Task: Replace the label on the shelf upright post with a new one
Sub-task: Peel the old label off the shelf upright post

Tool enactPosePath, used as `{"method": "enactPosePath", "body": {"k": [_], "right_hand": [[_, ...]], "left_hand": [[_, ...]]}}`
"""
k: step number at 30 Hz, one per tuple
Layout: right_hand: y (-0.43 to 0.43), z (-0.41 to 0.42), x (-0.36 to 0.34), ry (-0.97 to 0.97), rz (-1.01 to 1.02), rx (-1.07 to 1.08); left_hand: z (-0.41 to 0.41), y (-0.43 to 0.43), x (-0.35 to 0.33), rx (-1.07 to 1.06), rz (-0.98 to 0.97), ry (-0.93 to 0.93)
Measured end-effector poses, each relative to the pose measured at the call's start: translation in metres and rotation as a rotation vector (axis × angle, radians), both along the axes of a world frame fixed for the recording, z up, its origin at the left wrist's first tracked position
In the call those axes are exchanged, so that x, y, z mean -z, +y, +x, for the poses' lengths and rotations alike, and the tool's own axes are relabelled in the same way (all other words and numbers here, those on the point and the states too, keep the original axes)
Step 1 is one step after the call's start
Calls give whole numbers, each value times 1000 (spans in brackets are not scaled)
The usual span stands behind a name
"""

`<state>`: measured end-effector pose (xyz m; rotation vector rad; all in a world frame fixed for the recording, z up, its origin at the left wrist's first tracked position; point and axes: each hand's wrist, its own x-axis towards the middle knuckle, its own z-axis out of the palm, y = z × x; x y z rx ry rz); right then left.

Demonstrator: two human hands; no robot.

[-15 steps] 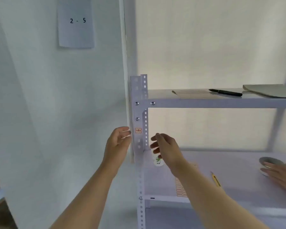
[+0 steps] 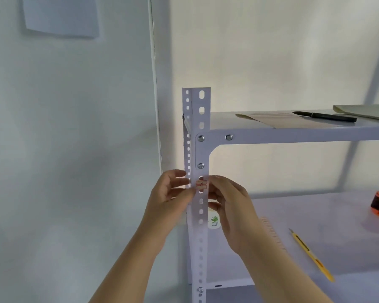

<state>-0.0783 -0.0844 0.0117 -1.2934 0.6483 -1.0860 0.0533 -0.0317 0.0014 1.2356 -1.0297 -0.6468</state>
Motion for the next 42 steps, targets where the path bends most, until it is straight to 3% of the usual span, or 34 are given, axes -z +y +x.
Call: {"method": "enactPosePath", "body": {"k": [6,23,42], "right_hand": [[6,6,2,-120,81,-15],[-12,15,5,-238,252,-222],[-14,15,2,-253,268,-339]], "left_hand": [[8,-11,4,152,1,46],[5,-20,15,140,-52,34],[14,-25,22,190,-102,-48]]}}
